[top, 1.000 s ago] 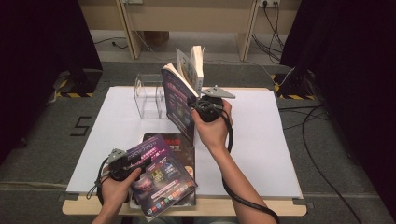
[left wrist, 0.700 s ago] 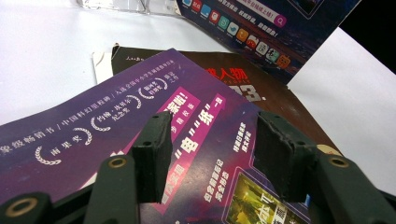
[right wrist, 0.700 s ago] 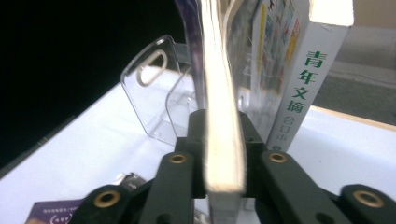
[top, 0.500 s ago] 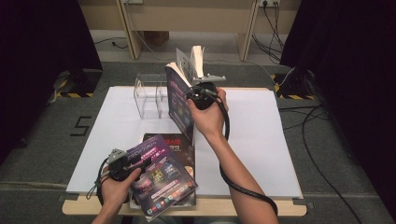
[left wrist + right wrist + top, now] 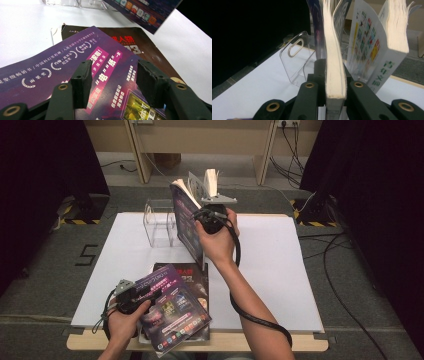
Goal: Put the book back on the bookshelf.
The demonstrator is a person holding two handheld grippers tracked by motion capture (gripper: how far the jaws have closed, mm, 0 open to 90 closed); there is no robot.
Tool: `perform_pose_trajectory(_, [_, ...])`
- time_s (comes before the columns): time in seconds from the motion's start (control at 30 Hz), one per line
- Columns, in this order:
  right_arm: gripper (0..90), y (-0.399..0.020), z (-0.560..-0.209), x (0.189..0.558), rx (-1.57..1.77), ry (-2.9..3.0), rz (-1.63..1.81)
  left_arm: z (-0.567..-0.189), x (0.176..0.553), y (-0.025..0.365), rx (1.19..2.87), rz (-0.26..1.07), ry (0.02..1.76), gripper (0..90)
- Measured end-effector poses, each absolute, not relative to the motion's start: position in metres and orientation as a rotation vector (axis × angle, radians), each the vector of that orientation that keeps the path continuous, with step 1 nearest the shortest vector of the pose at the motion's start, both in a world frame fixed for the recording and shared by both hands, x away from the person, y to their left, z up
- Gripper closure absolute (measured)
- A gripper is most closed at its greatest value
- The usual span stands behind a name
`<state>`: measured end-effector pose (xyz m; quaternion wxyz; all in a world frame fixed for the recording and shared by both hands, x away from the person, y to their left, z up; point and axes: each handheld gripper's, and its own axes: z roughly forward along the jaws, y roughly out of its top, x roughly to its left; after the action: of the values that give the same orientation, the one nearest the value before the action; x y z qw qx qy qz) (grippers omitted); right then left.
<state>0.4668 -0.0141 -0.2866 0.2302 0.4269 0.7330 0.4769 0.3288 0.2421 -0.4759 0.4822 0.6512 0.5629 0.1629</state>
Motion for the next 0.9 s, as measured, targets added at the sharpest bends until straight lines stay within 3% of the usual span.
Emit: perform_pose_trajectory(0.9, [81.6,0.015,-0.312,0.498,1.251,1.904,1.241,-0.477,0.328,0.242,1.592,0.391,1.370,46.2])
